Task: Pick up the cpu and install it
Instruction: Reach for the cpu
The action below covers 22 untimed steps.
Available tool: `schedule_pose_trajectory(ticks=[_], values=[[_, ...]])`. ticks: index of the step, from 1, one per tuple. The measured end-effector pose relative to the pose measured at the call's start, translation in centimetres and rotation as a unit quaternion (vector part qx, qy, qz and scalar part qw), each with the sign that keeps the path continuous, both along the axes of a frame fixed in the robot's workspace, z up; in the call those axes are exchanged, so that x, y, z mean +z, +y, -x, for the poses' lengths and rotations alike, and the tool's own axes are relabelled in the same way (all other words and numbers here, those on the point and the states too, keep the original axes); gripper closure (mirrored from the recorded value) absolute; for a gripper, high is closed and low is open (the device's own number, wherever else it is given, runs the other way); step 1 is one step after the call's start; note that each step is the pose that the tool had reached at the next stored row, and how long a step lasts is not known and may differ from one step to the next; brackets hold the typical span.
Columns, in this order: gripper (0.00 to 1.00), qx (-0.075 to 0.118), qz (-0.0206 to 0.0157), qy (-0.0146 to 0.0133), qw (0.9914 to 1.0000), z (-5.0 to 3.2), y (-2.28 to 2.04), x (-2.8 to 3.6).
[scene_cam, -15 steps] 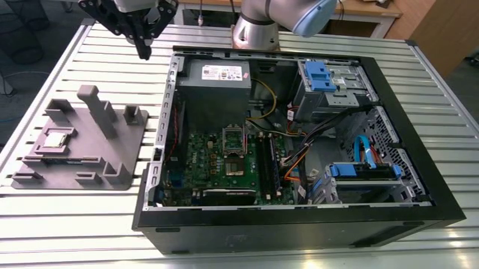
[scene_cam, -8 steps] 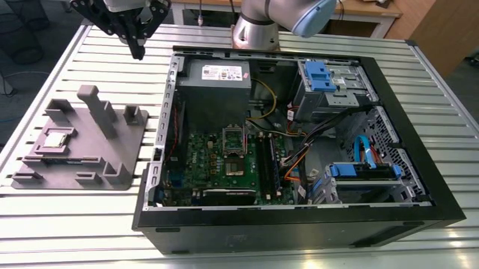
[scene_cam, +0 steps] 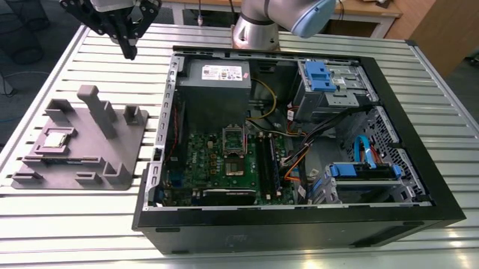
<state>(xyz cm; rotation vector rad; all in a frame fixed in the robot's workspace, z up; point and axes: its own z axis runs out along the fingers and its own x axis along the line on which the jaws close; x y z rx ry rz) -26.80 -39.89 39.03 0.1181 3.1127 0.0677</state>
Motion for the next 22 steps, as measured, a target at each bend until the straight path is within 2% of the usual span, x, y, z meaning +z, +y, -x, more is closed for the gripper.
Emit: schedule_pose_trajectory(ticks=[13, 22], values=[[0.89, 0.0, 0.0, 0.0002, 1.0, 1.74, 0.0, -0.08], [0.89, 0.0, 0.0, 0.0002, 1.0, 1.96, 0.0, -0.08]])
